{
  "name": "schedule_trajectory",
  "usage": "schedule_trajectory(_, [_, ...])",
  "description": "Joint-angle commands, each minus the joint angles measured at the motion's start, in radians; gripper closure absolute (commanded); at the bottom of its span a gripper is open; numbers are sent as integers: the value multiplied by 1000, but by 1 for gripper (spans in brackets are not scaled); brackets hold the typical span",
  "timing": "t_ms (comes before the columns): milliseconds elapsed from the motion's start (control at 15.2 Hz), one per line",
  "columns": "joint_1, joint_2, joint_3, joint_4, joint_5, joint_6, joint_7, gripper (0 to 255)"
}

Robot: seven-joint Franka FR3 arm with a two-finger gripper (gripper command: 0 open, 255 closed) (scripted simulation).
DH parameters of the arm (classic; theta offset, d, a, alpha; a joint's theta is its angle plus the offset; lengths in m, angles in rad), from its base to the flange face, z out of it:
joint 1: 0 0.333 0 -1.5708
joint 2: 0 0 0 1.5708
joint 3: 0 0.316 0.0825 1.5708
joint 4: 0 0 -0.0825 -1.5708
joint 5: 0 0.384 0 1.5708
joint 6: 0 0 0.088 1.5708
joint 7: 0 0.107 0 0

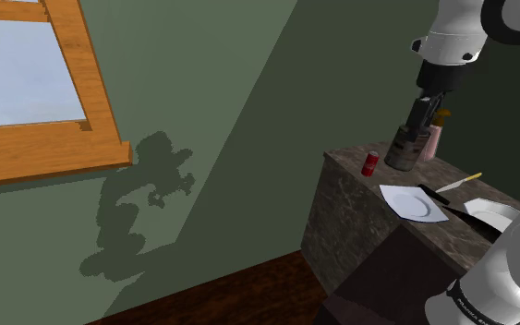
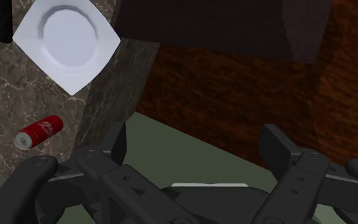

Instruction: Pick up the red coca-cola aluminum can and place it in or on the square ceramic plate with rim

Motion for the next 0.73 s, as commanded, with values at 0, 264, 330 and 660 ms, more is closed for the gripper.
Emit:
schedule_trajectory(0, [0, 0, 0, 0, 0, 0, 0, 0])
schedule_trajectory(264, [-27, 58, -77, -35, -42, 96, -63, 0])
schedule_trajectory(330, [-34, 75, -96, -40, -52, 120, -78, 0])
schedule_trajectory(660, [-65, 184, -189, -49, -92, 242, -154, 0])
